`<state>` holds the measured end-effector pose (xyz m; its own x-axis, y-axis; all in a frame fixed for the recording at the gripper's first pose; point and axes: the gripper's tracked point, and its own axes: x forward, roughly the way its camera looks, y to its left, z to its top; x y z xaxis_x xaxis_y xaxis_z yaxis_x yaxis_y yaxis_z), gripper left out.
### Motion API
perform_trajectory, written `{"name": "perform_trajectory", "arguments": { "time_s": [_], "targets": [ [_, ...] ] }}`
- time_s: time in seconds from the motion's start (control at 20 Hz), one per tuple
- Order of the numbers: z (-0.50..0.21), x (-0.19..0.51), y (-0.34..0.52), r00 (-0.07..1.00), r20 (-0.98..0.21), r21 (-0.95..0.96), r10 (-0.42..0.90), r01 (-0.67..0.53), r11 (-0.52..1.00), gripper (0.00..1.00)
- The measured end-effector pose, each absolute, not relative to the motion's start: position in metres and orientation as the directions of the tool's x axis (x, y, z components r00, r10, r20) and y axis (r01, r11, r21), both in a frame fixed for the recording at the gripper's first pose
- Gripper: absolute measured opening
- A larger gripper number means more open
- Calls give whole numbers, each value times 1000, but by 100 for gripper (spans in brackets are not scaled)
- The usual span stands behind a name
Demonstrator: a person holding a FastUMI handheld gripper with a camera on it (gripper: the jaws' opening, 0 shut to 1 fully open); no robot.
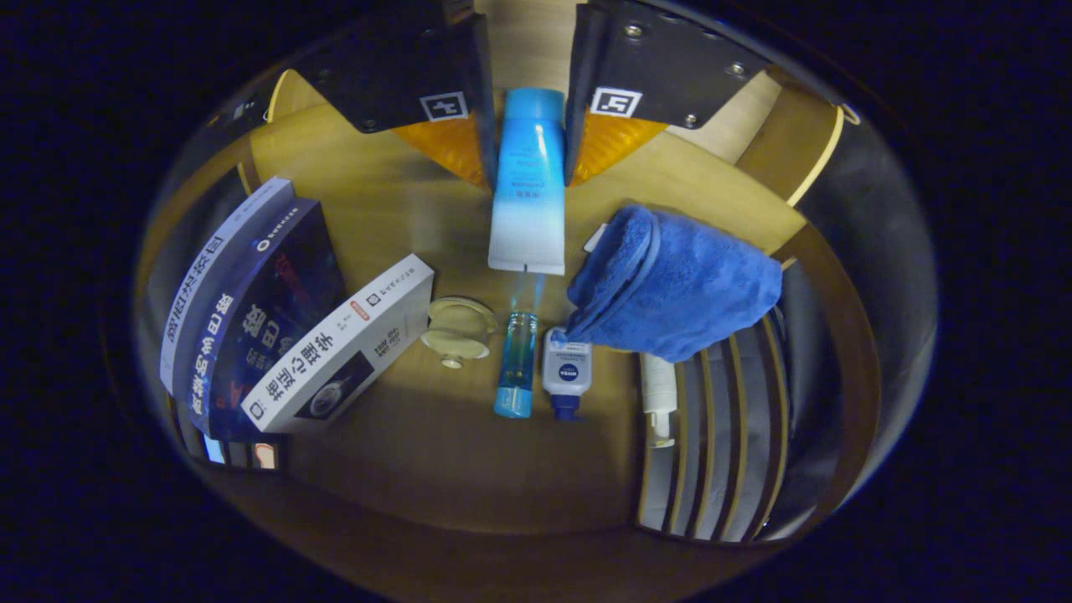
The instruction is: Pull open the drawer, take out the items inside it, and place them on the countertop above the cabinet.
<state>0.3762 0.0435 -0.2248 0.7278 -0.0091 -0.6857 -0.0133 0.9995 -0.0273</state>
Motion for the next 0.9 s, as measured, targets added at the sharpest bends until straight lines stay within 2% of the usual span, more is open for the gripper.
{"name": "perform_trajectory", "arguments": {
  "time_s": [0.2,0.3,0.5,0.75,0.9],
  "targets": [
    [-233,387,41,744,-665,-61,-61,27,998,39],
    [-223,391,44,773,-632,-50,-61,39,998,46],
    [-174,378,46,865,-498,-89,-56,14,996,95],
    [-119,319,71,933,-358,-83,34,-68,994,97],
    [-106,265,90,931,-346,-7,116,-127,992,96]
  ]
}}
